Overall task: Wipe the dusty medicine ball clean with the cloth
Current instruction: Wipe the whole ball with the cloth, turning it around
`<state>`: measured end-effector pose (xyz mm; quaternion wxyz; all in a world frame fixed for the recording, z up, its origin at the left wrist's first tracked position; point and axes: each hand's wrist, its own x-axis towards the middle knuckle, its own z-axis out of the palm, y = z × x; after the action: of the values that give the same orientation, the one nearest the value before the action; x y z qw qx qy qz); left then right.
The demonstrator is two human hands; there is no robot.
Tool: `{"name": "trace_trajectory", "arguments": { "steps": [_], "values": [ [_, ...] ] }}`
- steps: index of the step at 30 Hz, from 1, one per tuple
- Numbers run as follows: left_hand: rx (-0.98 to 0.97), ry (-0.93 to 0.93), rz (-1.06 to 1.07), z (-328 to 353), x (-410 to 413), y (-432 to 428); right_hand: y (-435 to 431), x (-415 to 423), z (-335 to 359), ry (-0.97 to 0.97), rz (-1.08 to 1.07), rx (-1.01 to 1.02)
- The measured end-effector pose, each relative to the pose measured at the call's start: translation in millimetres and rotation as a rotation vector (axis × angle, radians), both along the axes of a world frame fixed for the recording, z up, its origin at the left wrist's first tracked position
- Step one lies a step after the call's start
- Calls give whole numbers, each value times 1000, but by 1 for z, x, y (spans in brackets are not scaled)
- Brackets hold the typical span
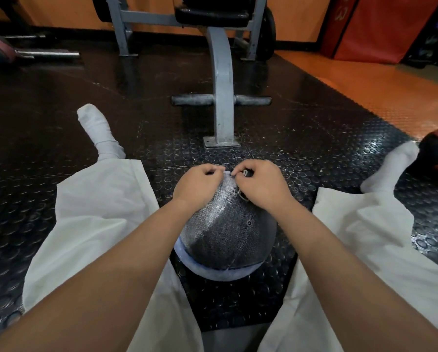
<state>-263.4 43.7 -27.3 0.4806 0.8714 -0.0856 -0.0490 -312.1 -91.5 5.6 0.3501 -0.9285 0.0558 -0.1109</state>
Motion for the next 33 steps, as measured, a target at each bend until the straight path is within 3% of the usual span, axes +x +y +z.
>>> {"name": "trace_trajectory", "arguments": {
  "steps": [4, 11, 21, 27, 33],
  "values": [
    [-4, 5, 58, 3, 5, 1, 6, 13, 5, 81, 25, 39],
    [-15, 9, 27, 2, 2, 6, 3, -24, -8, -100, -25, -54],
    [39, -10, 63, 4, -3, -3, 13, 19, 17, 152, 71, -79],
    [-15, 7, 51, 2, -4, 0, -7, 7, 21, 178, 5, -111],
    [-4, -5, 31, 2, -6, -2, 17, 25, 21, 175, 109, -126]
  ]
}}
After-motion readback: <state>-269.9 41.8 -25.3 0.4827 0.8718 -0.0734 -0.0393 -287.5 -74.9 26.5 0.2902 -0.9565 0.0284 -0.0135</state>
